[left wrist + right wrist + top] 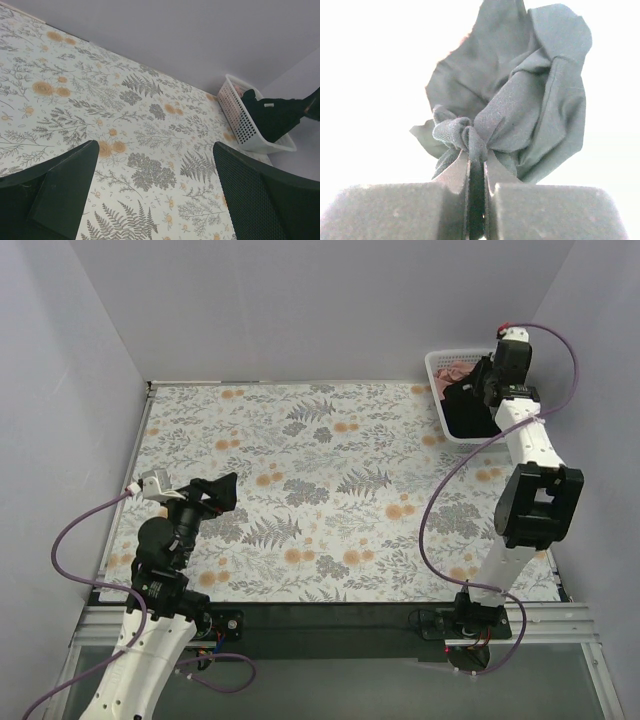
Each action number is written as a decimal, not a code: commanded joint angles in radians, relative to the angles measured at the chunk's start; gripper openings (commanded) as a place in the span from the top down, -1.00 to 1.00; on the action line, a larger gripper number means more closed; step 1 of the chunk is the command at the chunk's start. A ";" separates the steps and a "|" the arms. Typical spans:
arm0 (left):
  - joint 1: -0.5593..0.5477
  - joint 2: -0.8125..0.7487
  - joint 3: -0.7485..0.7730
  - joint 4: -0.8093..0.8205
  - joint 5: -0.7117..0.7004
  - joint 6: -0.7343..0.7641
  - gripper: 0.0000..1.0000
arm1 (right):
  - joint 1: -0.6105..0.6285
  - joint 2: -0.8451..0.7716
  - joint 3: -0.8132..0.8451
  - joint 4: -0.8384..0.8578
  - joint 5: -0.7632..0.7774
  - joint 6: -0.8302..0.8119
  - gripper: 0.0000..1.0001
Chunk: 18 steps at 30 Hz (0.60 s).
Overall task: Fold and stack the t-shirts
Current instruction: Grab the tshirt from the pile
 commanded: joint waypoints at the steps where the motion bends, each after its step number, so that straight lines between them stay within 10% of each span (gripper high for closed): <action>1: -0.003 -0.020 0.034 -0.017 0.016 0.015 -0.96 | 0.104 -0.167 0.101 0.048 0.025 -0.068 0.97; 15: -0.003 -0.034 0.039 -0.035 0.013 0.006 -0.97 | 0.728 -0.428 -0.037 0.215 -0.077 0.027 0.97; 18: -0.003 -0.029 0.042 -0.041 0.005 0.003 -0.96 | 0.986 -0.355 -0.118 0.318 -0.071 0.070 0.50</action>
